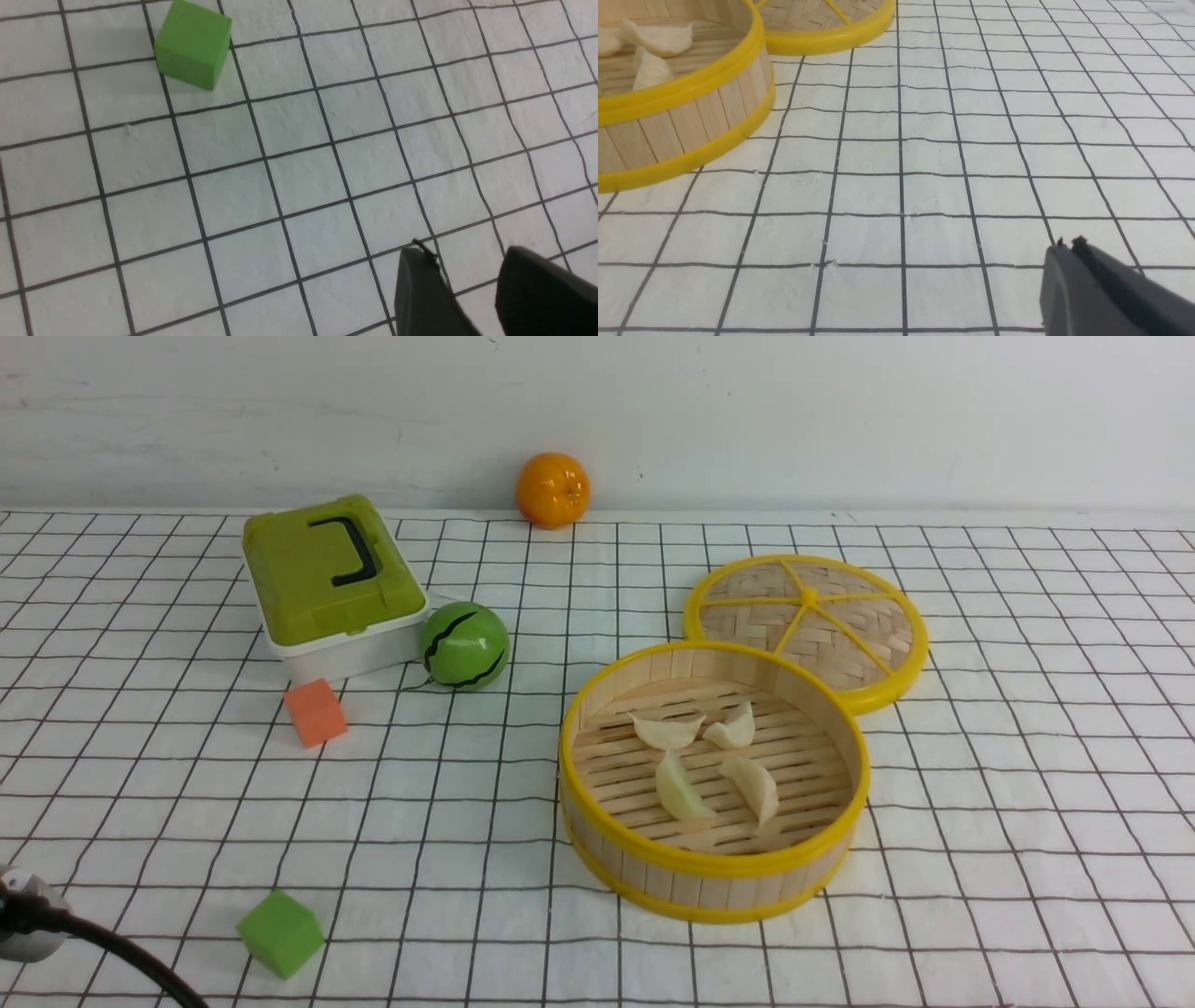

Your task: Put the dumplings into the steamer on the table with the white tablecloth.

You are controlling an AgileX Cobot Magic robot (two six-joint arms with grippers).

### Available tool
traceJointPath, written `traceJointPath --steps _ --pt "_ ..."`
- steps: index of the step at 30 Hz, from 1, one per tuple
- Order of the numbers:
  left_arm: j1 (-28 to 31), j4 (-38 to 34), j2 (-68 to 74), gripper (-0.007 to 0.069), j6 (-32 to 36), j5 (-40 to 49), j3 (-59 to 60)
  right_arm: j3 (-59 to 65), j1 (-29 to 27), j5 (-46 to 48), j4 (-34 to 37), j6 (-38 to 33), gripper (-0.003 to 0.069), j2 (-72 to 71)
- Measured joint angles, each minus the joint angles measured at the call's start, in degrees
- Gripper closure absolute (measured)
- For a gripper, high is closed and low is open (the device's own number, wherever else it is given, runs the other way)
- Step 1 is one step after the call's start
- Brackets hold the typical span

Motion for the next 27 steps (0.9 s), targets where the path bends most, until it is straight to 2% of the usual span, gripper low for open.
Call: traceJointPath --steps 9,14,16,19,23,25,27 --pt "0.00 5.55 -0.20 0.0391 -0.01 -1.80 0.00 0.00 0.00 0.00 0.00 0.00 0.0659 0.00" --pt "0.00 6.12 -3.34 0.0502 -0.06 -9.09 0.17 0.00 0.00 0.02 0.00 0.00 0.0655 0.00" --pt "0.00 7.13 -7.48 0.0616 0.00 -13.12 1.40 0.00 0.00 0.02 0.00 0.00 0.0651 0.00" --pt "0.47 9.36 -13.75 0.0637 0.00 -16.90 4.38 0.00 0.00 0.02 0.00 0.00 0.0648 0.00" --pt "6.01 10.23 -22.44 0.0637 0.00 -21.75 9.68 0.00 0.00 0.02 0.00 0.00 0.0643 0.00" --pt "12.47 8.77 -26.81 0.0637 0.00 -25.36 12.87 0.00 0.00 0.02 0.00 0.00 0.0641 0.00" --pt "15.43 7.43 -28.57 0.0637 0.00 -27.27 14.36 0.00 0.00 0.02 0.00 0.00 0.0639 0.00"
